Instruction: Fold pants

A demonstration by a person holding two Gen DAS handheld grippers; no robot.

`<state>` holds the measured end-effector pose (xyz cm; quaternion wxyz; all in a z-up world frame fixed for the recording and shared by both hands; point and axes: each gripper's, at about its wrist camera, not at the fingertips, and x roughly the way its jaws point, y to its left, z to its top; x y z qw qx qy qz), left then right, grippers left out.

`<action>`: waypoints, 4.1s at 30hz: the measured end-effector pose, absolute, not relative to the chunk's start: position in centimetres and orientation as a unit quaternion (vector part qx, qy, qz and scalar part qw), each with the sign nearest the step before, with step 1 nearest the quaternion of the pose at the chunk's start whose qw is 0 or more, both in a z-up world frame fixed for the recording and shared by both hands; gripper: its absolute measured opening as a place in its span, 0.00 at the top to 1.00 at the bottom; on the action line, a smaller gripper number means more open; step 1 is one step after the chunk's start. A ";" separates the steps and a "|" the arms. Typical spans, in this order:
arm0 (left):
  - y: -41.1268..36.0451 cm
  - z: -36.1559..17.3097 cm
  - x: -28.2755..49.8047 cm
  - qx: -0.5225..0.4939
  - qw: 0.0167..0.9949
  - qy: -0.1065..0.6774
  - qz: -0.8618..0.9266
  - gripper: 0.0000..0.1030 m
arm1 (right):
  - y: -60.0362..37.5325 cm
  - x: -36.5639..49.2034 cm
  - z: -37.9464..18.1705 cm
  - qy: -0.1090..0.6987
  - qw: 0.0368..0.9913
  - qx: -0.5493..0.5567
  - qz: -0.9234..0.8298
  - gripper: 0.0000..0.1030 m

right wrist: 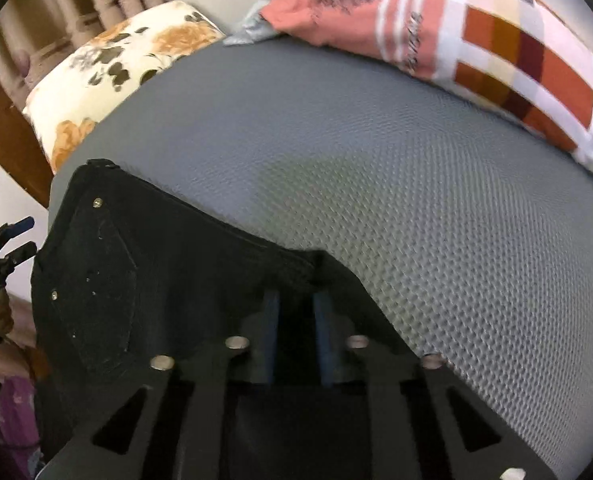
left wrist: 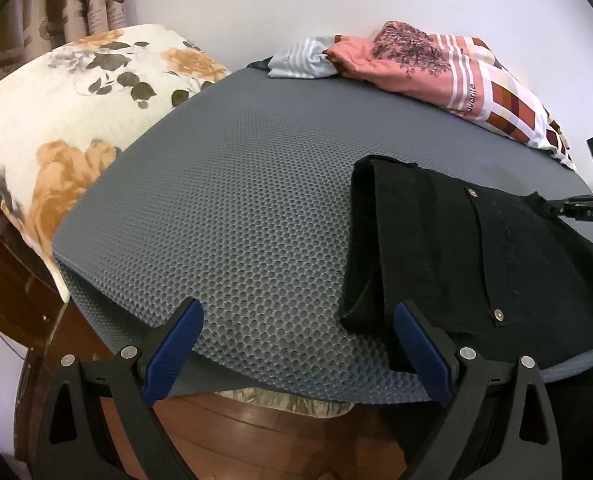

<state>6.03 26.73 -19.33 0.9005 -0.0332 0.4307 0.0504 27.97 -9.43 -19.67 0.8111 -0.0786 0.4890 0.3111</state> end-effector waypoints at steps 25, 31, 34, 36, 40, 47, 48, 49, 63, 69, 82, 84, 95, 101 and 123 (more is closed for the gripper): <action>26.0 -20.5 7.4 -0.146 0.849 0.501 -0.086 0.07 | -11.9 30.0 -21.9 0.465 0.846 0.035 0.258 0.96; 24.2 -20.8 8.3 -0.167 0.831 0.521 -0.104 0.67 | -12.0 30.0 -21.9 0.465 0.846 0.039 0.259 0.96; 23.9 -20.0 8.0 -0.170 0.836 0.513 -0.094 0.69 | -12.2 30.0 -21.9 0.464 0.846 0.043 0.259 0.96; 23.9 -18.6 8.3 -0.168 0.848 0.494 -0.089 0.69 | -12.3 29.9 -21.8 0.461 0.849 0.043 0.254 0.95; 22.7 -13.2 11.1 -0.131 0.889 0.428 -0.102 0.82 | -13.6 29.5 -21.1 0.431 0.873 0.066 0.220 0.93; 24.6 -18.4 13.0 -0.113 0.870 0.471 -0.090 0.84 | -14.2 29.8 -21.1 0.430 0.874 0.077 0.211 0.93; 25.1 -19.3 12.3 -0.115 0.870 0.471 -0.084 0.84 | -13.9 29.7 -21.1 0.431 0.874 0.072 0.213 0.93; 25.7 -20.0 11.4 -0.116 0.872 0.469 -0.080 0.83 | -13.7 29.6 -21.1 0.431 0.874 0.067 0.215 0.93; 25.5 -20.4 10.4 -0.103 0.883 0.450 -0.084 0.82 | -14.9 31.1 -21.5 0.483 0.823 0.124 0.271 0.78; 25.4 -19.9 10.2 -0.098 0.881 0.454 -0.089 0.81 | -13.6 31.5 -20.2 0.483 0.826 0.067 0.284 0.78; 27.8 -17.5 13.0 -0.135 0.877 0.448 -0.110 0.61 | -8.6 31.3 -20.9 0.503 0.795 -0.057 0.334 0.78; 27.7 -17.6 14.2 -0.138 0.871 0.453 -0.126 0.61 | -8.4 30.7 -20.4 0.486 0.804 -0.073 0.334 0.84; 23.8 -18.5 19.9 -0.084 0.859 0.477 -0.164 0.81 | -11.0 29.7 -21.2 0.453 0.834 0.007 0.317 0.91; 23.1 -15.1 21.7 -0.057 0.891 0.419 -0.164 0.90 | -11.2 28.8 -20.5 0.419 0.863 0.010 0.281 0.92; 34.0 -15.8 15.5 -0.152 0.906 0.393 -0.050 0.35 | -14.1 27.7 -17.6 0.396 0.888 0.089 0.214 0.83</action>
